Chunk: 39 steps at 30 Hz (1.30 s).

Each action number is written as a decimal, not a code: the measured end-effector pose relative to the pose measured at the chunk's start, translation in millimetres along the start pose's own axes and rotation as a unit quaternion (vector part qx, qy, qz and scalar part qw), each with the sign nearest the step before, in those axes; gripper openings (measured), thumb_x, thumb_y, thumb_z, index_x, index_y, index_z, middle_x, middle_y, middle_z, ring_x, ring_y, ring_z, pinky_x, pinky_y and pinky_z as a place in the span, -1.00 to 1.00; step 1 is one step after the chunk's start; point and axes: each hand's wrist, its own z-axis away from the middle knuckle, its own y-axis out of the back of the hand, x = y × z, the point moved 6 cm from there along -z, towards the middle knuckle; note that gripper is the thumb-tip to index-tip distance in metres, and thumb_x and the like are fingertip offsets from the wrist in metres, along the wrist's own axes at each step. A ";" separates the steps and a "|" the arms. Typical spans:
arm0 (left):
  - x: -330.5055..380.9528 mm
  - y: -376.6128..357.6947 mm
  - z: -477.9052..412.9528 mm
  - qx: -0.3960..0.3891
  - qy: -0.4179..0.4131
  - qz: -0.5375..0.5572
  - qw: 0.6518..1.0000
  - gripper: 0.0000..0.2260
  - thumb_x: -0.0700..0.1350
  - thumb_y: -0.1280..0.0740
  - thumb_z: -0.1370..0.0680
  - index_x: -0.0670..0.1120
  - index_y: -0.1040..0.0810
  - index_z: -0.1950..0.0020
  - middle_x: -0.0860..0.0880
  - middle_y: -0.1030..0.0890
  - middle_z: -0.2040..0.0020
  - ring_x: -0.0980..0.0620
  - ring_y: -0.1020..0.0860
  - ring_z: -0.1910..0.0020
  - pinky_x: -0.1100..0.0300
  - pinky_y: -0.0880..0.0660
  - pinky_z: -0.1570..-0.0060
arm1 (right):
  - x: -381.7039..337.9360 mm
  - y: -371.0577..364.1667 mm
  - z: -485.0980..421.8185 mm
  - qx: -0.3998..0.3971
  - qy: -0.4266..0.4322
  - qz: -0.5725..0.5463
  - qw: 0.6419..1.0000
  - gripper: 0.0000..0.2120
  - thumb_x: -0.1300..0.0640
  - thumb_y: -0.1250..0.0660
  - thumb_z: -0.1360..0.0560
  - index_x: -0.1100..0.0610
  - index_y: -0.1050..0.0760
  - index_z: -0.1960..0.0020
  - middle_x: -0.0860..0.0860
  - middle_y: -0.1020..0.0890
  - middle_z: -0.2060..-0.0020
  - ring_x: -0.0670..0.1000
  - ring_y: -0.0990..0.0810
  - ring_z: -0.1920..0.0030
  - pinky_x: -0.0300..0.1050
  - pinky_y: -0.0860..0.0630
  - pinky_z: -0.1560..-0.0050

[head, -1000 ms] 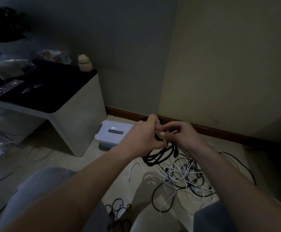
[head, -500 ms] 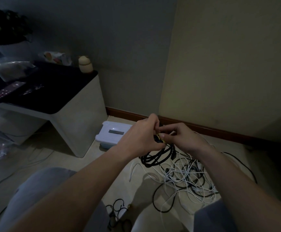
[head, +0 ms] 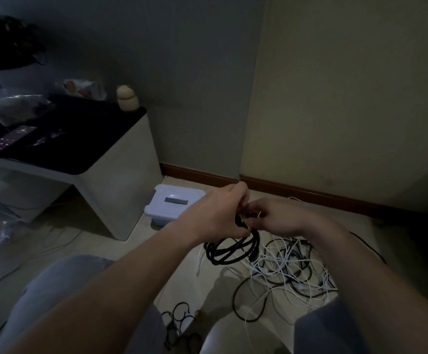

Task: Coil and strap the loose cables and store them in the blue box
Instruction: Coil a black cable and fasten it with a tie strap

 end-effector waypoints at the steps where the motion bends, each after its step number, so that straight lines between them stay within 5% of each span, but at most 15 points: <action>1: 1.8 -1.3 0.2 -0.008 -0.002 0.000 1.000 -0.51 0.06 -0.54 -0.30 0.19 -0.20 0.13 0.17 -0.43 0.18 0.21 -0.42 0.21 0.28 -0.30 0.34 | -0.9 -1.1 0.8 -0.012 -0.007 0.013 1.000 -0.80 0.12 -0.29 -0.60 0.02 -0.56 -0.21 -0.04 -0.64 0.01 -0.05 -0.58 0.04 -0.27 -0.41 0.14; 5: 4.8 -3.5 0.1 -0.025 0.000 0.011 1.000 -0.49 0.09 -0.57 -0.29 0.21 -0.20 0.14 0.17 -0.43 0.17 0.20 -0.43 0.21 0.28 -0.29 0.33 | -2.3 -1.7 4.0 -0.059 -0.038 -0.020 0.997 -0.78 0.09 -0.38 -0.50 -0.06 -0.52 -0.13 -0.08 -0.60 -0.03 -0.01 -0.55 -0.11 -0.18 -0.47 -0.06; 7: 5.9 -1.7 -0.4 -0.026 0.003 0.027 0.999 -0.51 0.10 -0.56 -0.29 0.22 -0.22 0.13 0.17 -0.44 0.18 0.20 -0.43 0.20 0.31 -0.28 0.33 | -0.5 0.3 4.2 -0.049 -0.031 0.054 0.997 -0.62 -0.06 -0.41 -0.40 -0.01 -0.54 -0.19 0.01 -0.54 -0.15 0.03 -0.49 -0.18 0.00 -0.49 -0.20; 9: 6.7 2.6 -0.9 -0.022 0.010 0.059 0.998 -0.52 0.08 -0.56 -0.28 0.21 -0.23 0.14 0.15 -0.45 0.20 0.22 -0.43 0.20 0.34 -0.28 0.35 | -3.0 -1.6 3.9 -0.011 -0.003 0.152 0.988 -0.51 -0.09 -0.46 -0.36 0.01 -0.50 -0.24 0.01 -0.39 -0.22 -0.01 -0.32 -0.19 -0.02 -0.42 -0.26; 13: -2.4 14.8 0.7 0.013 0.056 0.164 0.985 -0.55 0.02 -0.58 -0.27 0.12 -0.29 0.15 0.15 -0.46 0.32 0.17 -0.38 0.39 0.33 -0.30 0.41 | -11.8 -18.0 -1.6 0.023 0.036 0.163 0.986 -0.27 -0.20 -0.52 -0.25 0.02 -0.39 -0.32 -0.02 -0.34 -0.29 0.05 -0.25 -0.32 0.05 -0.34 -0.34; 16: -13.5 17.9 4.2 0.038 0.108 0.214 0.970 -0.59 -0.04 -0.57 -0.26 0.06 -0.33 0.17 0.12 -0.42 0.33 0.15 -0.32 0.39 0.19 -0.37 0.36 | -18.2 -15.1 -10.9 0.130 0.051 0.119 0.983 -0.48 -0.24 -0.54 -0.20 0.00 -0.51 -0.03 -0.04 -0.55 0.01 0.02 -0.47 -0.07 -0.01 -0.46 -0.05; 20: -19.4 19.0 7.2 0.039 0.154 0.265 0.951 -0.63 -0.09 -0.56 -0.28 -0.03 -0.38 0.15 0.00 -0.40 0.28 0.07 -0.33 0.32 0.09 -0.39 0.27 | -19.6 -13.9 -18.3 0.180 0.067 0.041 0.981 -0.66 -0.07 -0.55 -0.28 0.07 -0.44 0.29 -0.02 -0.52 0.37 -0.09 -0.48 0.32 -0.22 -0.24 0.40; 23: -23.6 15.6 10.9 0.014 0.174 0.321 0.931 -0.68 -0.13 -0.56 -0.35 -0.03 -0.42 0.12 0.00 -0.40 0.27 0.07 -0.37 0.32 0.05 -0.45 0.22 | -20.5 -14.8 -19.5 0.176 0.064 0.040 0.982 -0.70 0.00 -0.53 -0.30 0.03 -0.40 0.34 -0.03 -0.52 0.42 -0.15 -0.47 0.37 -0.26 -0.28 0.42; 29: -25.4 -2.7 19.0 -0.059 0.208 0.378 0.900 -0.82 -0.10 -0.47 -0.49 -0.05 -0.48 0.05 -0.03 -0.49 0.16 0.04 -0.50 0.17 -0.02 -0.56 0.03 | -25.2 -17.6 -24.0 0.153 0.081 0.076 0.982 -0.82 0.07 -0.48 -0.37 0.17 -0.62 0.14 0.08 -0.64 0.30 0.07 -0.58 0.26 -0.09 -0.35 0.30; 32: -31.4 -0.2 21.1 -0.038 0.254 0.490 0.833 -0.76 0.11 -0.39 -0.44 -0.04 -0.50 0.10 0.01 -0.50 0.16 0.06 -0.50 0.17 0.12 -0.43 0.08 | -14.4 -14.8 -25.2 0.168 0.036 0.027 0.985 -0.82 0.12 -0.47 -0.38 0.14 -0.51 0.32 0.06 -0.58 0.40 0.07 -0.55 0.34 -0.08 -0.33 0.37; 36: -39.6 -2.2 23.9 -0.040 0.238 0.317 0.917 -0.47 0.22 -0.55 -0.25 0.09 -0.48 -0.11 0.01 -0.62 -0.03 0.04 -0.63 0.00 0.10 -0.61 -0.03 | 6.1 -6.3 -28.2 0.218 -0.054 -0.032 0.974 -0.83 0.13 -0.45 -0.37 0.11 -0.49 0.31 0.05 -0.59 0.41 0.00 -0.52 0.40 -0.17 -0.29 0.49; 39: -45.1 -2.5 25.5 0.027 0.260 0.336 0.905 -0.49 0.04 -0.60 -0.30 0.09 -0.44 -0.14 -0.05 -0.62 -0.06 -0.02 -0.66 0.01 -0.01 -0.64 -0.02 | 10.8 -13.0 -31.3 0.222 -0.076 -0.105 0.966 -0.85 0.10 -0.47 -0.37 0.08 -0.53 0.30 0.05 -0.62 0.40 0.00 -0.59 0.41 -0.19 -0.39 0.48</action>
